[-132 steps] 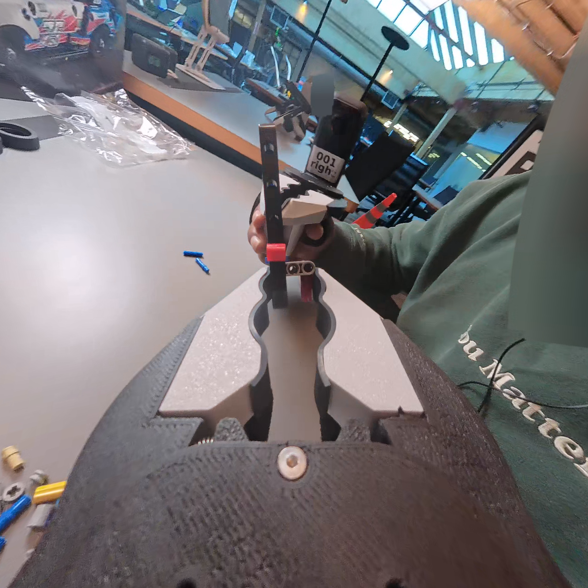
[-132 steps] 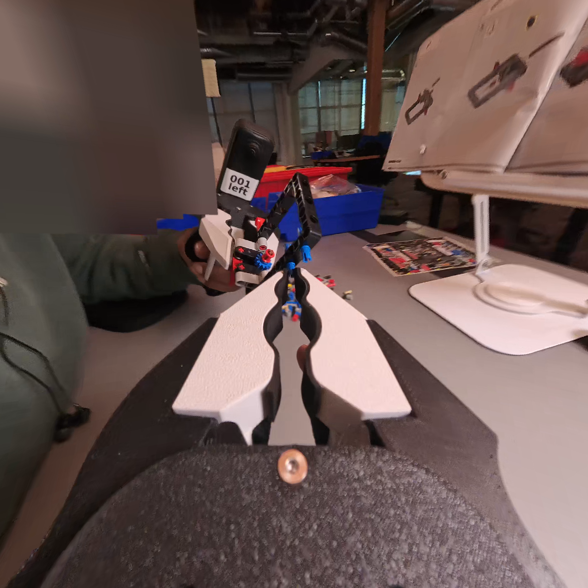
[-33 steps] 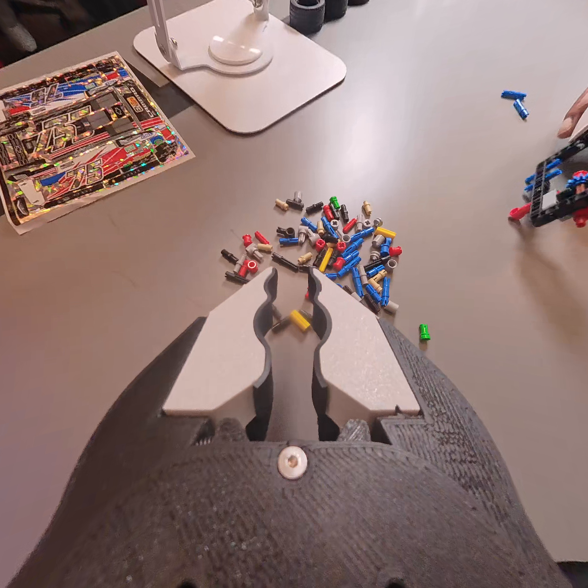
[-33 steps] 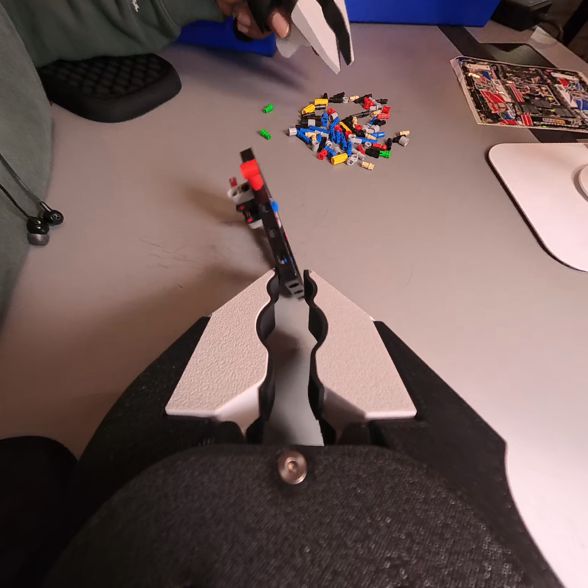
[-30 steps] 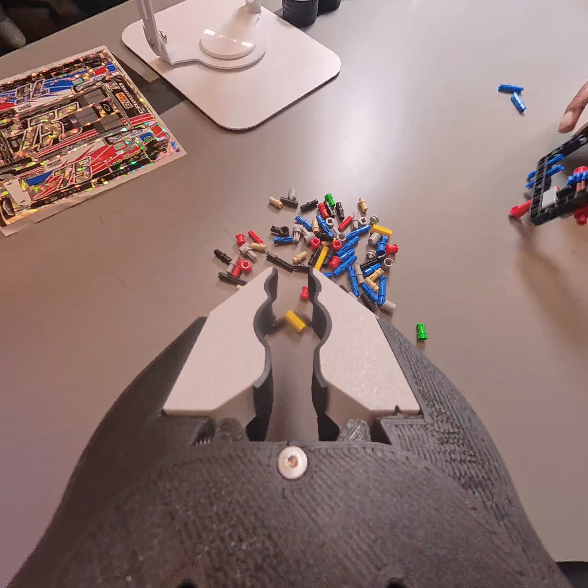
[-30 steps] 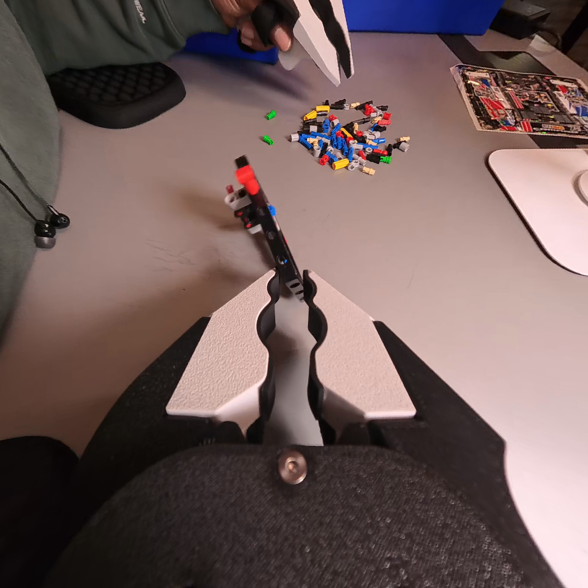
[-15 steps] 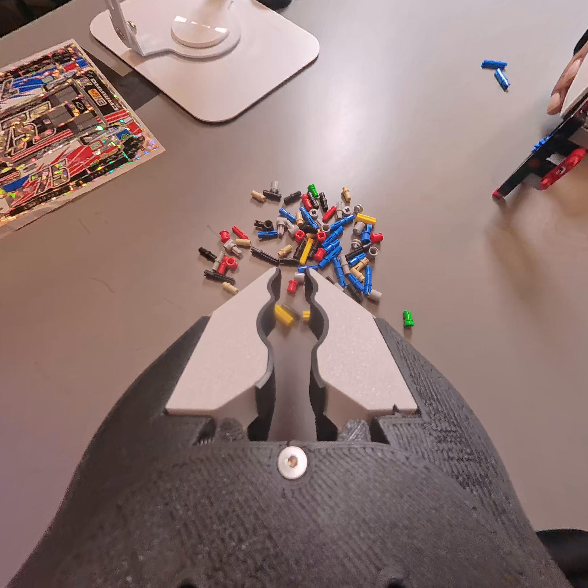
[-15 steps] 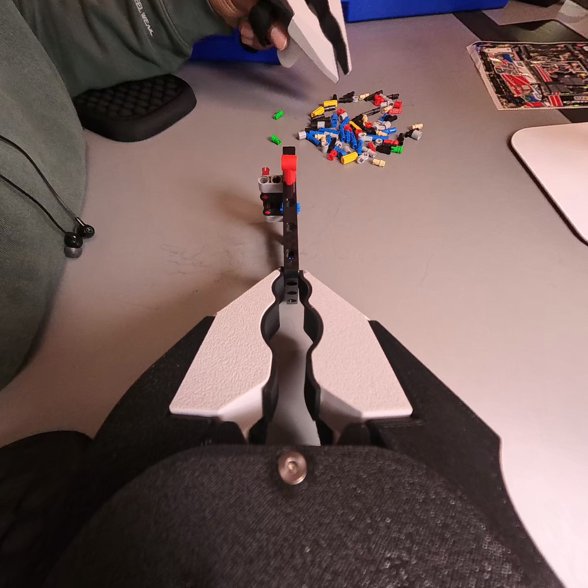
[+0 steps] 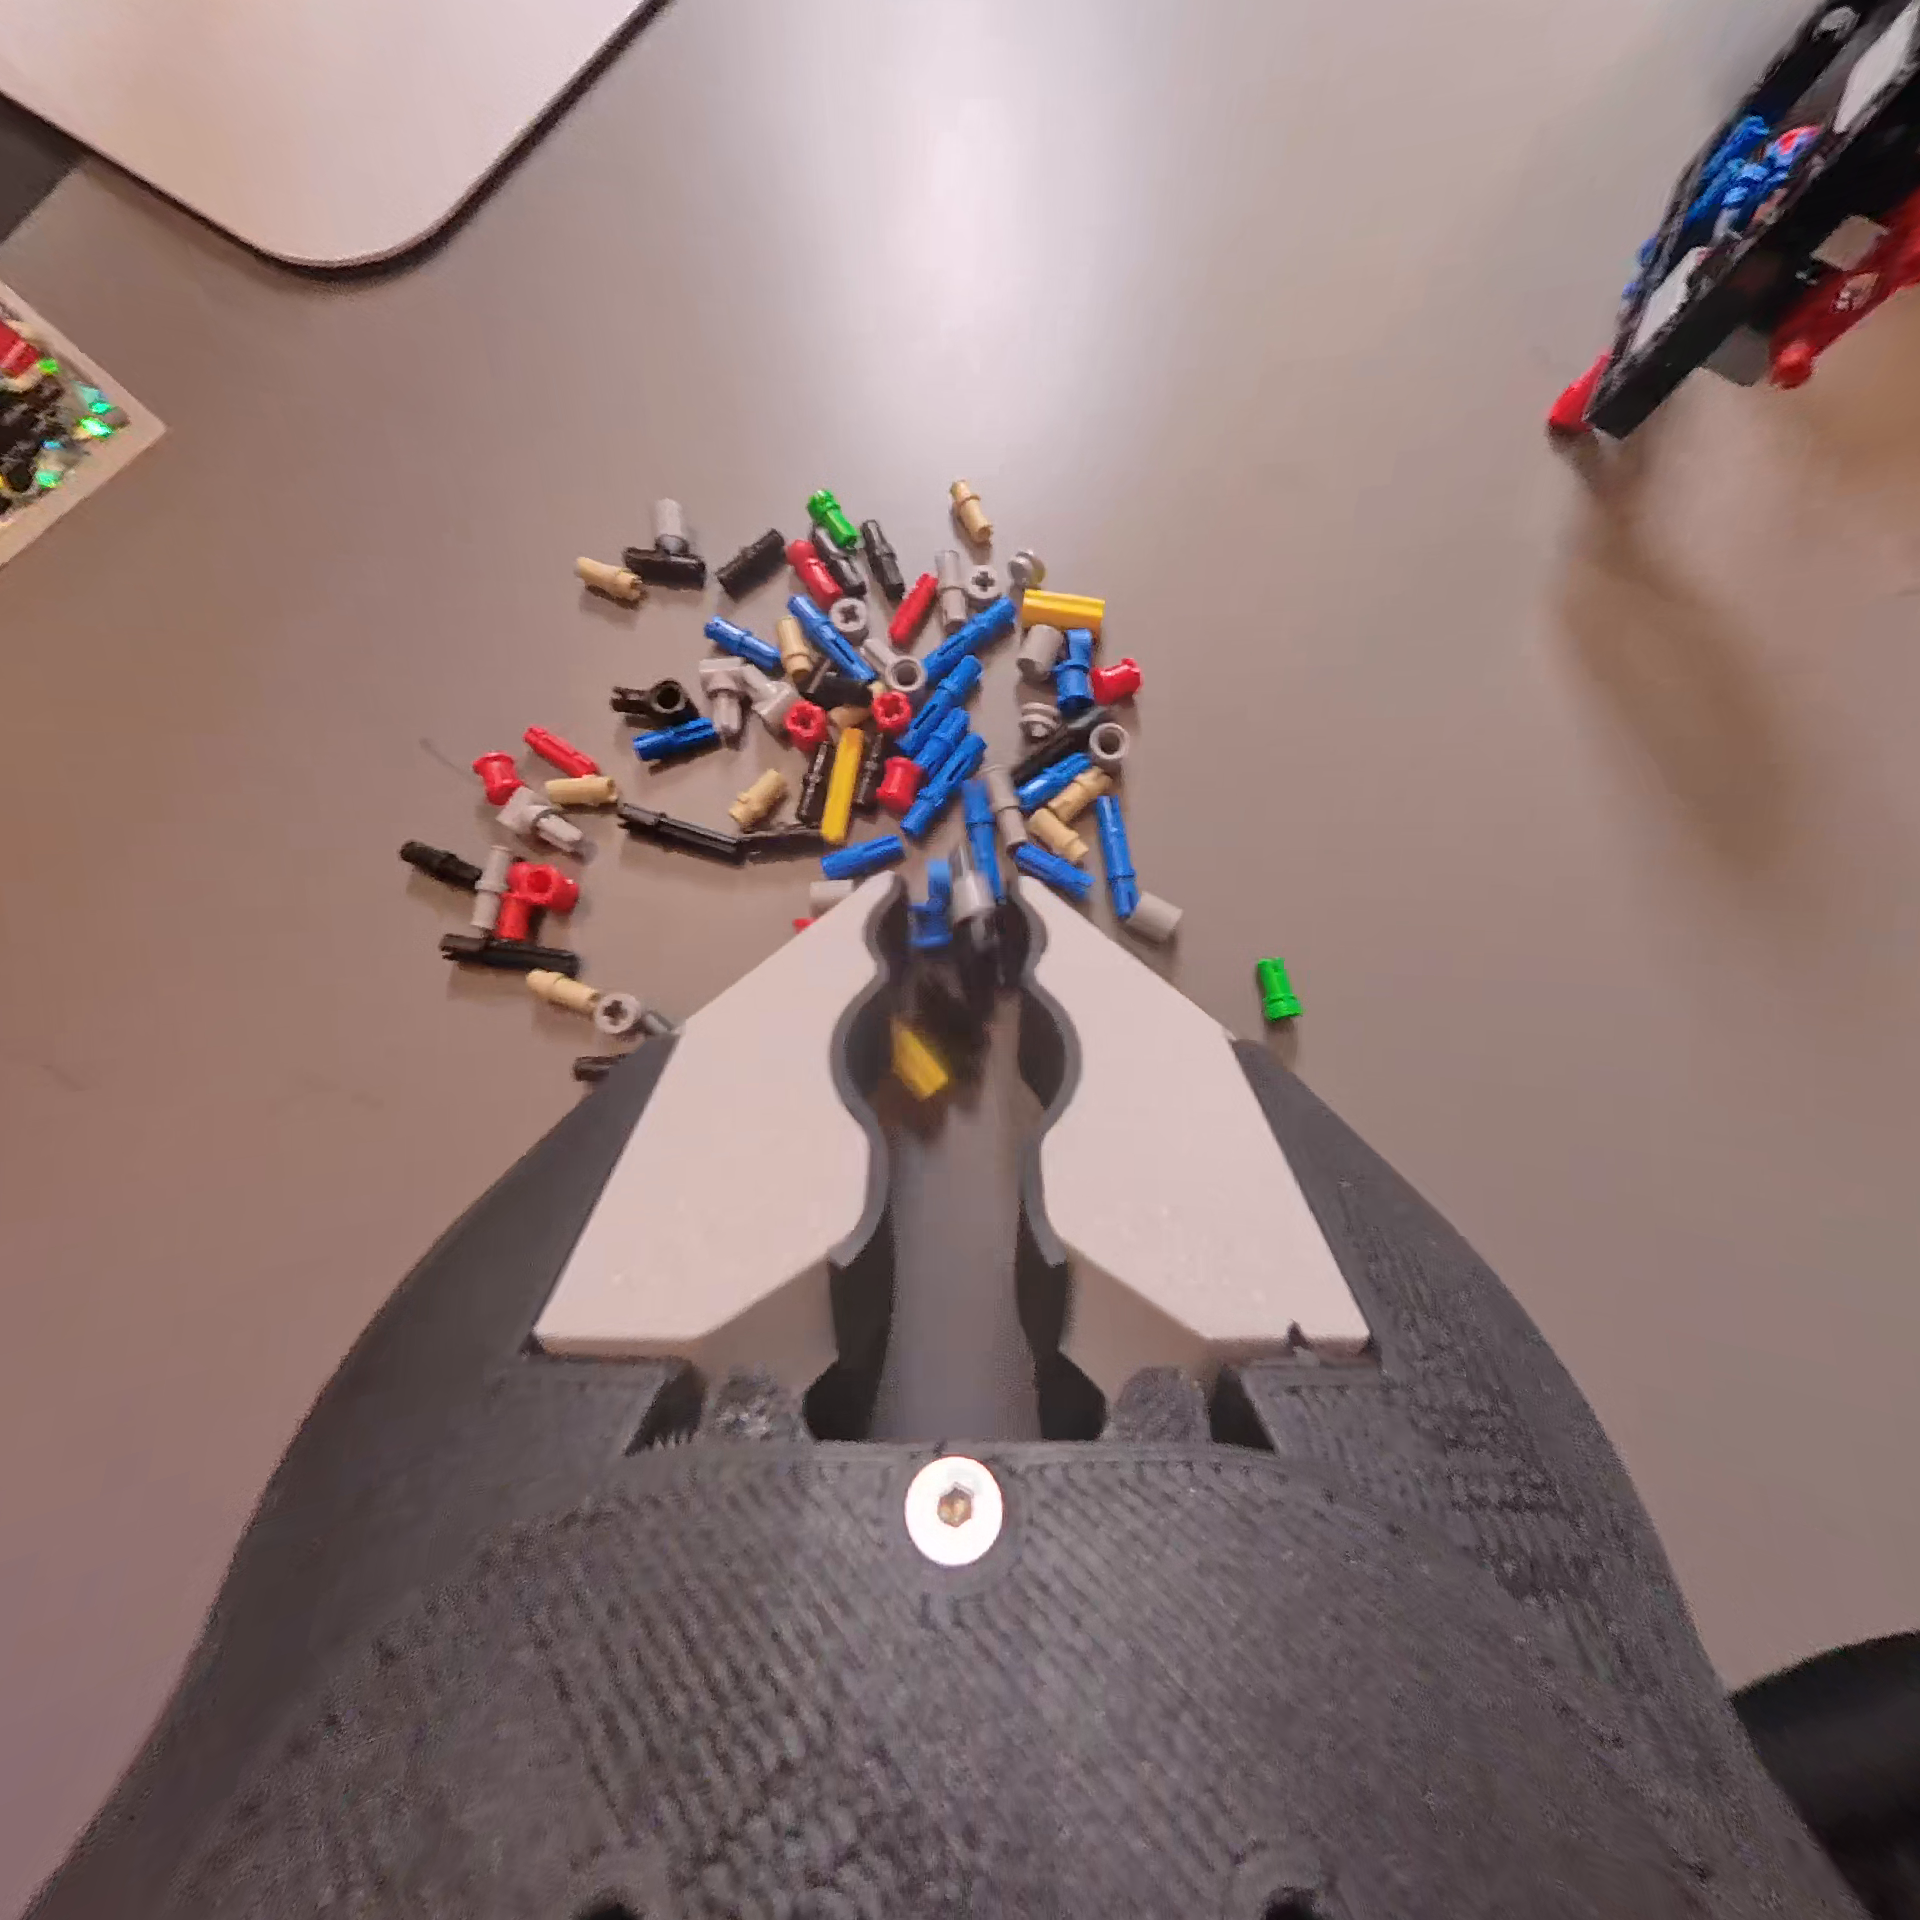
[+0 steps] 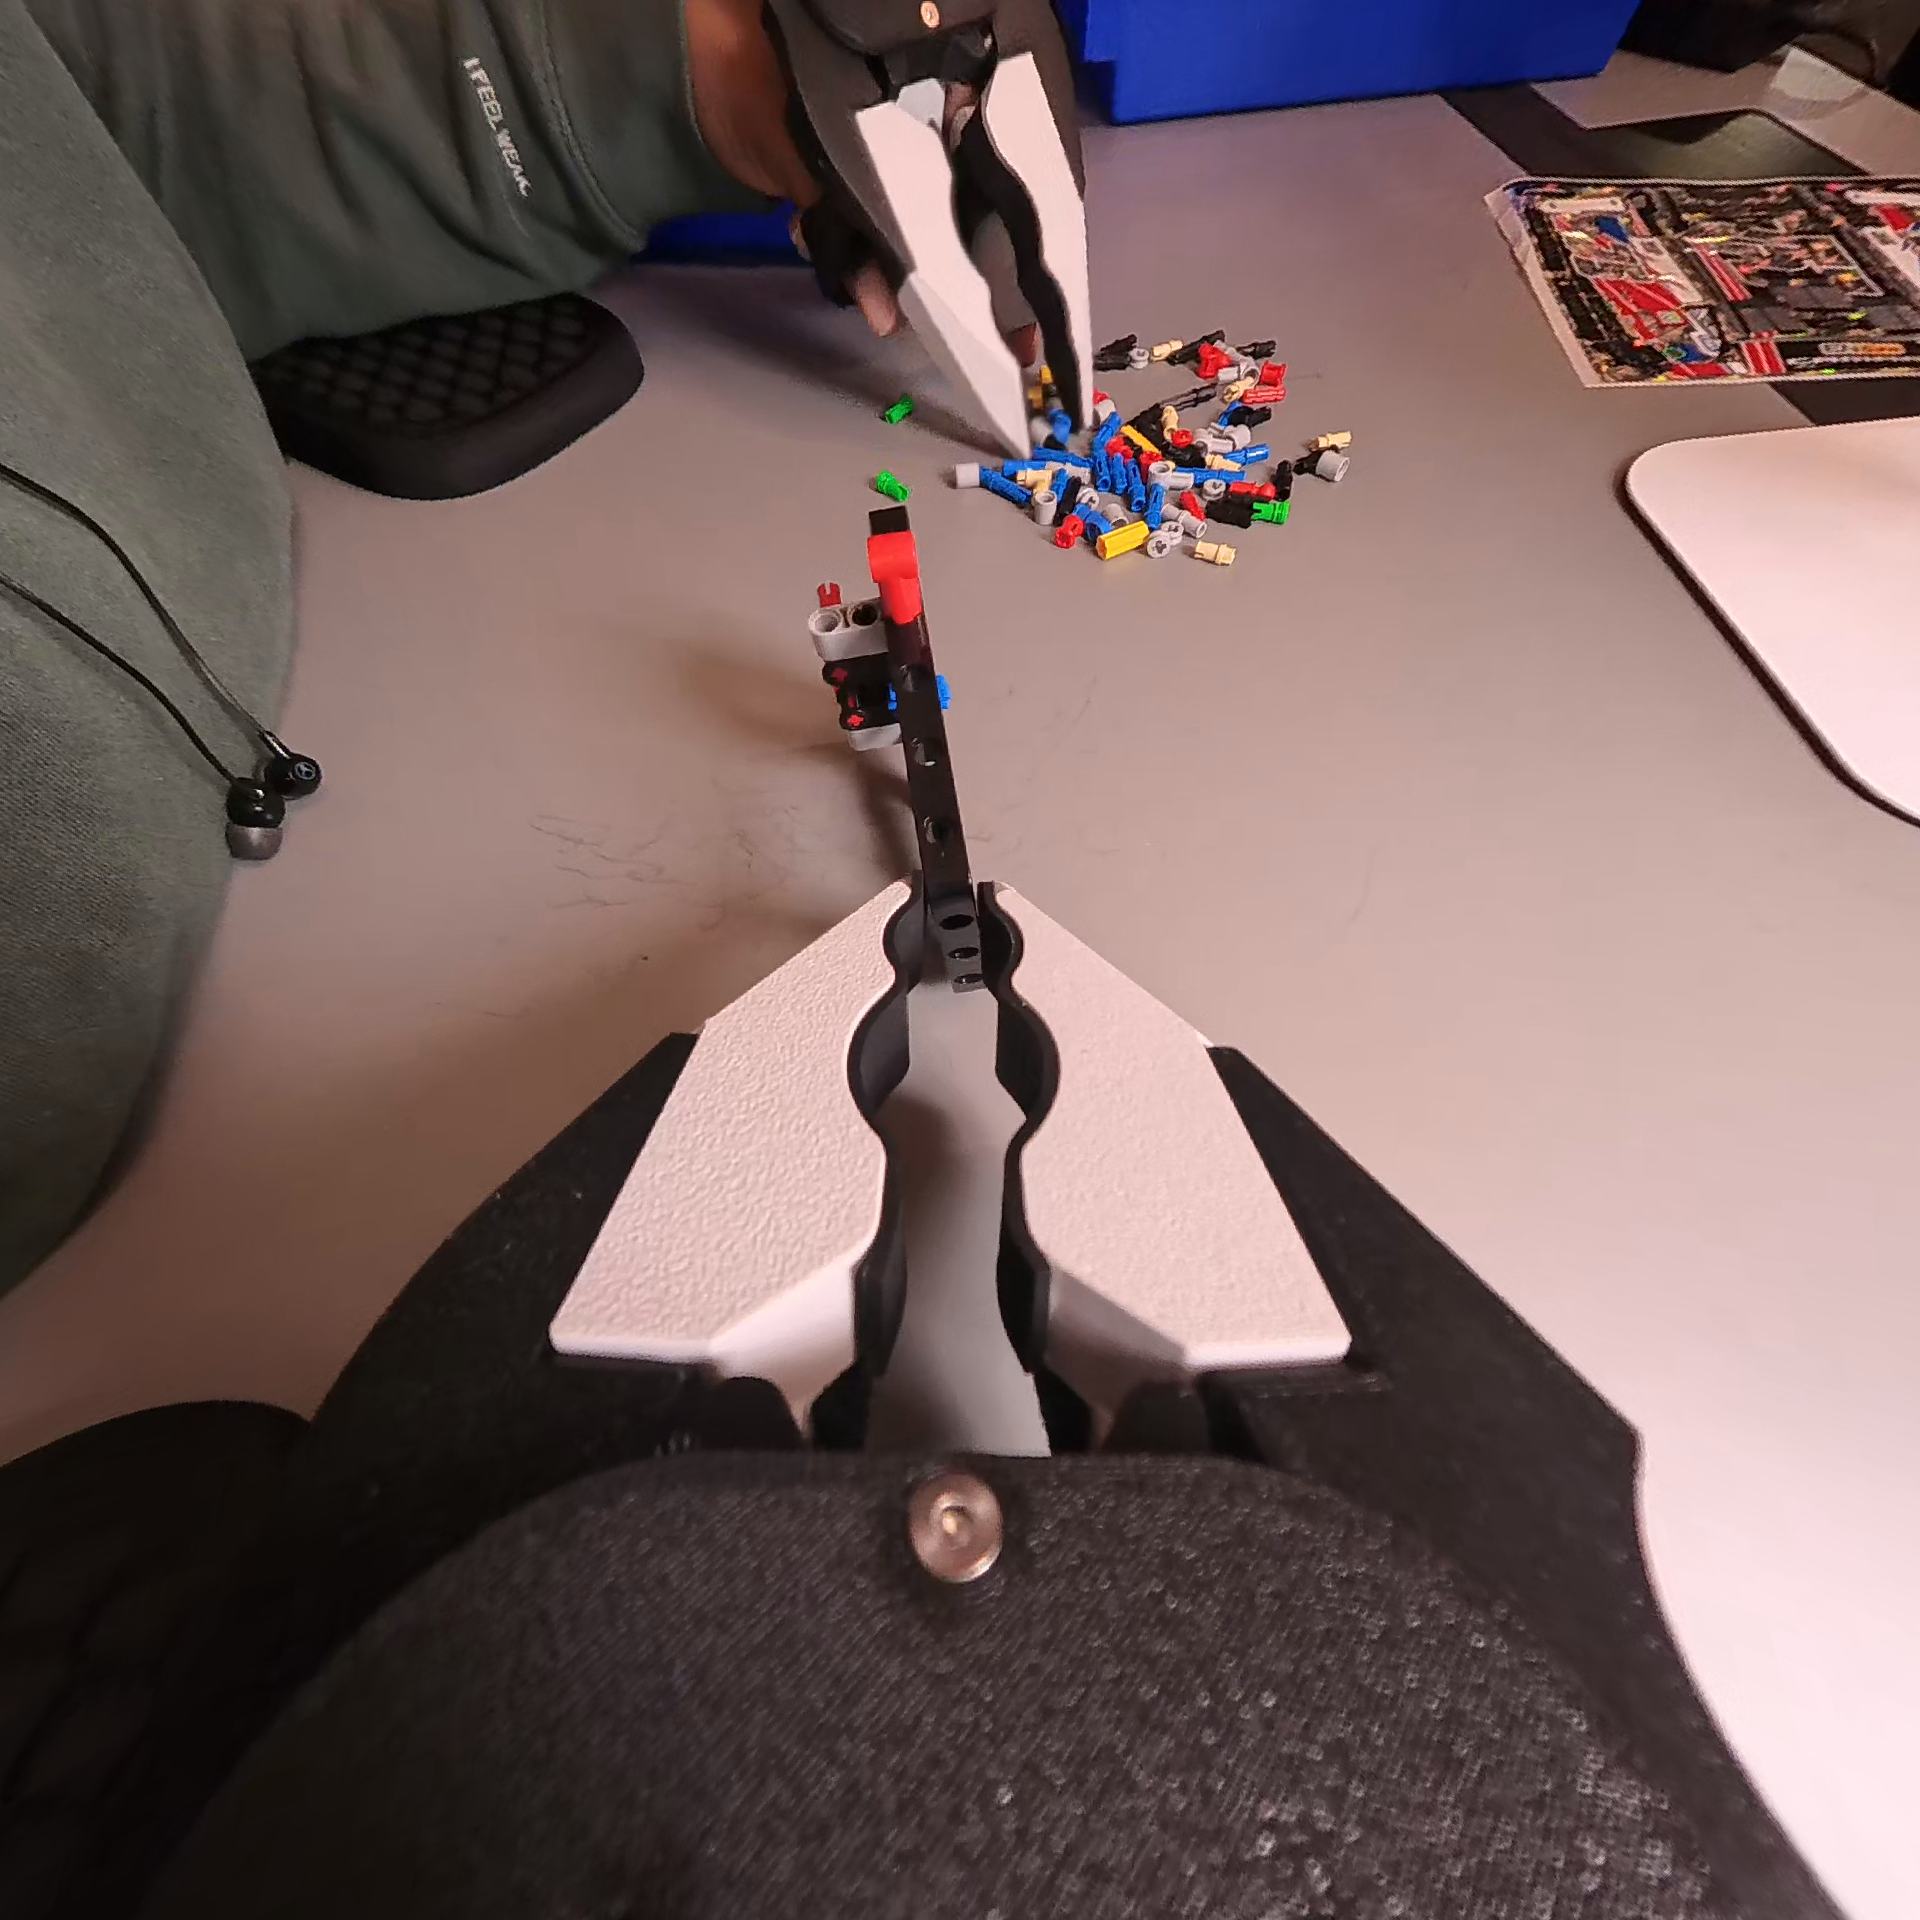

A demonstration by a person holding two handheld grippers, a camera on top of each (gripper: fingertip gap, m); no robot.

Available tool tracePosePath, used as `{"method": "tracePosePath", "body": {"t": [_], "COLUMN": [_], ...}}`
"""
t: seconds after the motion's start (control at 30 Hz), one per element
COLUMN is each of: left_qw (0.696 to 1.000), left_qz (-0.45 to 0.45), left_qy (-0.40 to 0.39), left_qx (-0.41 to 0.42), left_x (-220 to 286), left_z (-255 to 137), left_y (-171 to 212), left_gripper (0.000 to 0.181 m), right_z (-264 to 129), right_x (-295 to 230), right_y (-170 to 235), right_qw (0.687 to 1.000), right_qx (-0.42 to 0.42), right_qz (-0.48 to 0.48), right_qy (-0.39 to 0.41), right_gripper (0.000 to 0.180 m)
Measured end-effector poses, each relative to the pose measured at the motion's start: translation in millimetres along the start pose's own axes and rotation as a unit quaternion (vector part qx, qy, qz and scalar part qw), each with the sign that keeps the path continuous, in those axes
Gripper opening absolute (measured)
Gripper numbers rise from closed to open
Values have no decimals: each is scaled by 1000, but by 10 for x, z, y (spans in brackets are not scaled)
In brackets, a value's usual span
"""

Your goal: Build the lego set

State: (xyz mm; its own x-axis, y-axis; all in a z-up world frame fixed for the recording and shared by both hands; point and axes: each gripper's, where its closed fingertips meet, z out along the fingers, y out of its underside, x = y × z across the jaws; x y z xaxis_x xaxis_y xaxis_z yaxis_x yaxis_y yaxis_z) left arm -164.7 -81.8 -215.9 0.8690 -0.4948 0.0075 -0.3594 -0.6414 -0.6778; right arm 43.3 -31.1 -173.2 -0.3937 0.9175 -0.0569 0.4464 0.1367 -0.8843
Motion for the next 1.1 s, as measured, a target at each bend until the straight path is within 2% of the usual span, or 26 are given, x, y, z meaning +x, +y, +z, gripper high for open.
{"method": "tracePosePath", "body": {"t": [0.03, 0.17, 0.67, 0.77, 0.87, 1.1], "left_qw": [1000, 998, 999, 999, 999, 998], "left_qz": [-2, -8, 21, 15, 25, 37], "left_qy": [-12, -54, -25, -20, -25, -39], "left_qx": [2, 28, 40, 42, 40, 27], "left_x": [-45, -177, -7, -7, -2, -36], "left_z": [-4, -78, -240, -211, -153, -30], "left_y": [-10, -85, -113, -103, -105, -84], "left_gripper": [10, 16, 23, 19, 7, 5], "right_z": [0, -2, -6, 0, 2, 10], "right_x": [2, 17, 27, 26, 28, 32], "right_y": [-1, 4, 25, 33, 38, 48], "right_qw": [1000, 1000, 1000, 1000, 1000, 1000], "right_qx": [0, 1, -1, -3, -3, -3], "right_qz": [0, 3, 9, 12, 13, 16], "right_qy": [0, 3, 2, 0, 0, -1], "right_gripper": [7, 7, 7, 7, 7, 7]}}
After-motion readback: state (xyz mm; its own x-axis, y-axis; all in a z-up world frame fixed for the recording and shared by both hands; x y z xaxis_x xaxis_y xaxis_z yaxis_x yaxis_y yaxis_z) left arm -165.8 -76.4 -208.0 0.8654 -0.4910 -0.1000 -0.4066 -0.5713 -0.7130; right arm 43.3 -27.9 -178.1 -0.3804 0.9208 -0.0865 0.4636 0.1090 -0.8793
